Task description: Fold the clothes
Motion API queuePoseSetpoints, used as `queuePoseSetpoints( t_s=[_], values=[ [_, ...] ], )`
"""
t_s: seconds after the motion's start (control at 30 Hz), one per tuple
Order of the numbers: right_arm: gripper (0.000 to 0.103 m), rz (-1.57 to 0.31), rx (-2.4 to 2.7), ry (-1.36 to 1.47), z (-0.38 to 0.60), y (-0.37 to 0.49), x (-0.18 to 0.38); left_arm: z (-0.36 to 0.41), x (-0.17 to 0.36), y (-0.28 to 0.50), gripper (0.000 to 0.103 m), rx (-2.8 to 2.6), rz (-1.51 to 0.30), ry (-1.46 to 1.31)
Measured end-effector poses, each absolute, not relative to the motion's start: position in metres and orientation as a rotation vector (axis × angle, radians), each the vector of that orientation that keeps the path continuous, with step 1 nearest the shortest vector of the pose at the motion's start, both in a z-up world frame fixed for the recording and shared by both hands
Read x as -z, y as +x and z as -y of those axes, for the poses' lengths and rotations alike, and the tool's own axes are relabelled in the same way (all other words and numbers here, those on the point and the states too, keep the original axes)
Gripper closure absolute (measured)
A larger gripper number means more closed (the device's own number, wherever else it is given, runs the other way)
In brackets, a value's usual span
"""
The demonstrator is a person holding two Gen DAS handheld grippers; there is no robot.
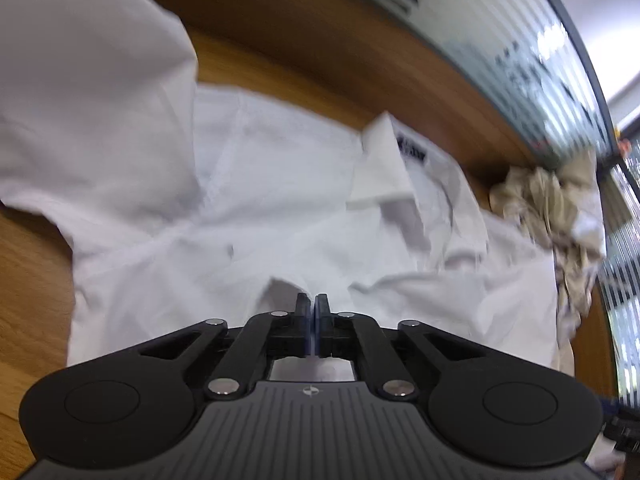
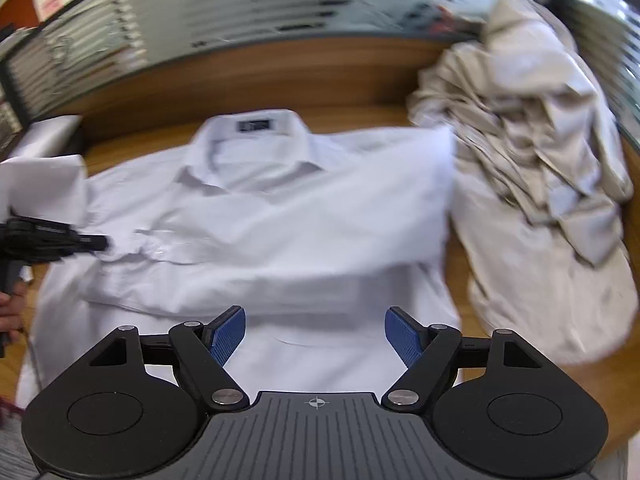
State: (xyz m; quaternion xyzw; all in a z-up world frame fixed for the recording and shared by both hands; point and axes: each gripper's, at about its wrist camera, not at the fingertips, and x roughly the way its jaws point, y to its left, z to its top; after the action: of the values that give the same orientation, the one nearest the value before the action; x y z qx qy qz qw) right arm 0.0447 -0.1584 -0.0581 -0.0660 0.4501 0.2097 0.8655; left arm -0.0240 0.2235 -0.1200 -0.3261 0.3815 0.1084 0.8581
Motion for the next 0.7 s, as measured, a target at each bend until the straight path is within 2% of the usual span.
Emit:
queuePoseSetpoints(
  t_s=[0.23,0.33,0.37,0.4,0.43,0.5,0.53,0.67,0.7],
  values=[
    [0.025,-0.886,-0.340,-0.196,0.174,0.064,0.078,-0.239,0.062,-0.005,0.102,-0.269,-0.705,-0.600],
    [0.028,-0.846,-0.305,-0.278,0.172,0.085,0.092,-0.243,0.037,0.013,0.102,-0.259,-0.692,-0.581],
    [0.036,-0.835,-0.296,-0.307,0.171,0.092,0.098,-0.245,0.029,0.018,0.102,-0.255,-0.687,-0.575],
    [0.050,-0.837,-0.296,-0.337,0.169,0.100,0.104,-0.244,0.022,0.026,0.102,-0.254,-0.686,-0.570],
    [0.056,-0.839,-0.296,-0.367,0.168,0.107,0.110,-0.244,0.014,0.033,0.102,-0.252,-0.685,-0.566],
    [0.081,-0.853,-0.309,-0.412,0.164,0.120,0.122,-0.242,0.001,0.049,0.102,-0.252,-0.687,-0.562],
    [0.085,-0.853,-0.319,-0.423,0.163,0.124,0.126,-0.241,-0.004,0.057,0.102,-0.253,-0.691,-0.562],
    [0.085,-0.831,-0.361,-0.510,0.155,0.127,0.136,-0.240,-0.021,0.084,0.102,-0.261,-0.698,-0.554],
    [0.088,-0.826,-0.369,-0.540,0.152,0.128,0.139,-0.240,-0.024,0.091,0.102,-0.264,-0.699,-0.551]
  ],
)
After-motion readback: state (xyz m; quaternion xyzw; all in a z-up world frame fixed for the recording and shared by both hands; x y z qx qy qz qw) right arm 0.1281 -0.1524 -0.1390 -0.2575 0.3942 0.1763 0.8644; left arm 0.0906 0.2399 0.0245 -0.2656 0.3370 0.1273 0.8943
